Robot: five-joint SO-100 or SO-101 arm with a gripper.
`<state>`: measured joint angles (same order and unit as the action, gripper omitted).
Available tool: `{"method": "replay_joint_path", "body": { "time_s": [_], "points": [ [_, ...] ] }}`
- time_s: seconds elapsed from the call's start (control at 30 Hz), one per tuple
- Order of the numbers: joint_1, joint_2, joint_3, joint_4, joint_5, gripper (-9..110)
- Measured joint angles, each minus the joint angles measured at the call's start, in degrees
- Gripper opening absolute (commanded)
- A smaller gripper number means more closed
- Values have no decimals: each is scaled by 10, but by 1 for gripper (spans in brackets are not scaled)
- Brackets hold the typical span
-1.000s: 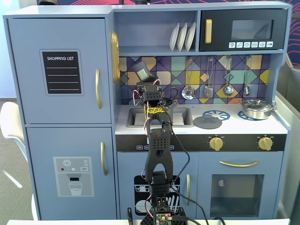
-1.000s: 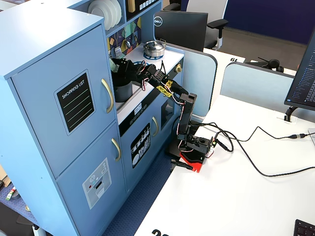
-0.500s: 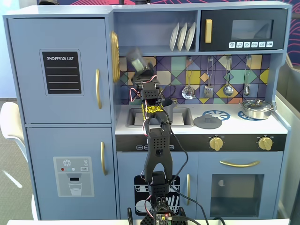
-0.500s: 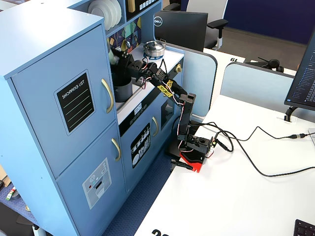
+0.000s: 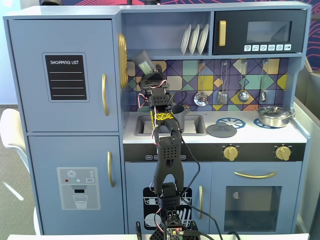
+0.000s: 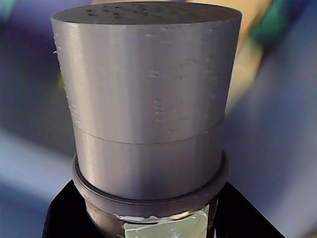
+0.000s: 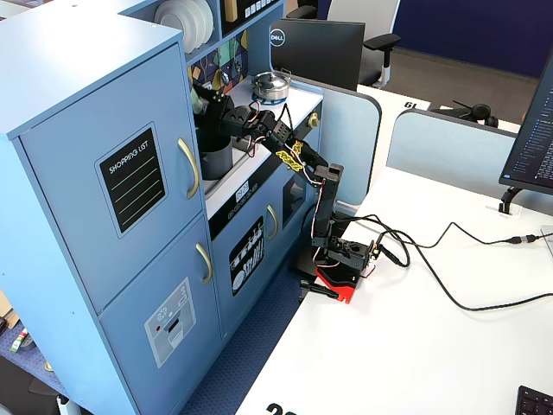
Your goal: Put salt in the gray recipient
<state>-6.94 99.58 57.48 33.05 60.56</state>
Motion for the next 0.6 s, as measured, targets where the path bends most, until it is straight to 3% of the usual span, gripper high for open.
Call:
{"method": "replay_joint_path", "body": {
  "time_s": [0.27,0.6],
  "points": [
    [65,22,45,60,-243,0],
    [362,59,44,91,-793,0]
  ]
}}
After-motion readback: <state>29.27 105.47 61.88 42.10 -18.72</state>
